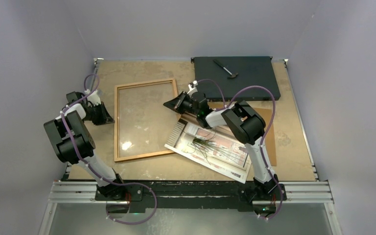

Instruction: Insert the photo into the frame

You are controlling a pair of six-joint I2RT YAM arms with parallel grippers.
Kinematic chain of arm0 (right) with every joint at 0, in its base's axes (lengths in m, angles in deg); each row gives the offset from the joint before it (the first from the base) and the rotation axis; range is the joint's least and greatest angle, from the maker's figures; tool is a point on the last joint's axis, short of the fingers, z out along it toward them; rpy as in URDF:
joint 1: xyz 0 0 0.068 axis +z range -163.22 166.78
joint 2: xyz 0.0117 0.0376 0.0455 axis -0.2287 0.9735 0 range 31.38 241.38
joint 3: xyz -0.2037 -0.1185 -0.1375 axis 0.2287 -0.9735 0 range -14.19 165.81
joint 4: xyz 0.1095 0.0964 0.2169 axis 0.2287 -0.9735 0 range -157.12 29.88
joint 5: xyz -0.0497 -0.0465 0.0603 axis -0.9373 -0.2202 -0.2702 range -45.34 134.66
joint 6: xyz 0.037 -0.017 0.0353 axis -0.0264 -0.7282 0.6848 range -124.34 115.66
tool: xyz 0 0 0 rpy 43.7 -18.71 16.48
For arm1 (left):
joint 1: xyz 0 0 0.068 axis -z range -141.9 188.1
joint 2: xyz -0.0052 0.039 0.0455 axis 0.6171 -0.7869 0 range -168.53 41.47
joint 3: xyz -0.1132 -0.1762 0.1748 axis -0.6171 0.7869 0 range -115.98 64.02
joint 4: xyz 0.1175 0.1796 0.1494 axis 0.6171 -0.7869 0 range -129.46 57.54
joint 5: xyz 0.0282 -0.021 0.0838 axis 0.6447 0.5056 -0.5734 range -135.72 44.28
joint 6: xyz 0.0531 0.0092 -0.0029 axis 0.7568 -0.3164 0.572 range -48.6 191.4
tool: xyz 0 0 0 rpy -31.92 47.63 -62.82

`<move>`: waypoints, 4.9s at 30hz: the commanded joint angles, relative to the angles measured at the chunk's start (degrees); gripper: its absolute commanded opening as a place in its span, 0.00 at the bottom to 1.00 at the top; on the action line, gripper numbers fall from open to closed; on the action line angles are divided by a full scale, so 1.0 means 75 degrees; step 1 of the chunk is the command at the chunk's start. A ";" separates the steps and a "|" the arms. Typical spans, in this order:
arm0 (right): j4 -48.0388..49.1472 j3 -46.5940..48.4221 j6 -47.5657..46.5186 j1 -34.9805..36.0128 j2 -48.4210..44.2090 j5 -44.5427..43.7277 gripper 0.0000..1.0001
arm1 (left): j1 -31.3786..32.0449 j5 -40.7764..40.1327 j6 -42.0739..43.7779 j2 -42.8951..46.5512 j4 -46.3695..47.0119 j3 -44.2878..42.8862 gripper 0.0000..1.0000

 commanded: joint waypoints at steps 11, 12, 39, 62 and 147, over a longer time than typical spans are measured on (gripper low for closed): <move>0.1053 0.0051 0.2014 0.0457 -0.0621 0.0841 0.00 | 0.0107 -0.0267 0.0327 -0.0370 -0.0021 0.0242 0.03; 0.1166 0.0034 0.2094 0.0469 -0.0612 0.0870 0.00 | 0.0110 -0.0284 0.0324 -0.0366 -0.0035 0.0239 0.03; -0.1273 0.0368 0.0379 0.0509 -0.0576 0.0657 0.00 | 0.0104 -0.0245 0.0298 -0.0287 -0.0062 0.0181 0.03; -0.2040 0.0355 -0.0102 0.0249 -0.0749 0.1631 0.00 | 0.0095 -0.0207 0.0239 -0.0280 0.0020 0.0237 0.02; -1.3837 -0.3966 -0.3222 -0.4627 -0.9061 -0.2362 0.99 | -0.0139 0.0404 0.1610 0.0109 -0.1504 -0.1095 0.13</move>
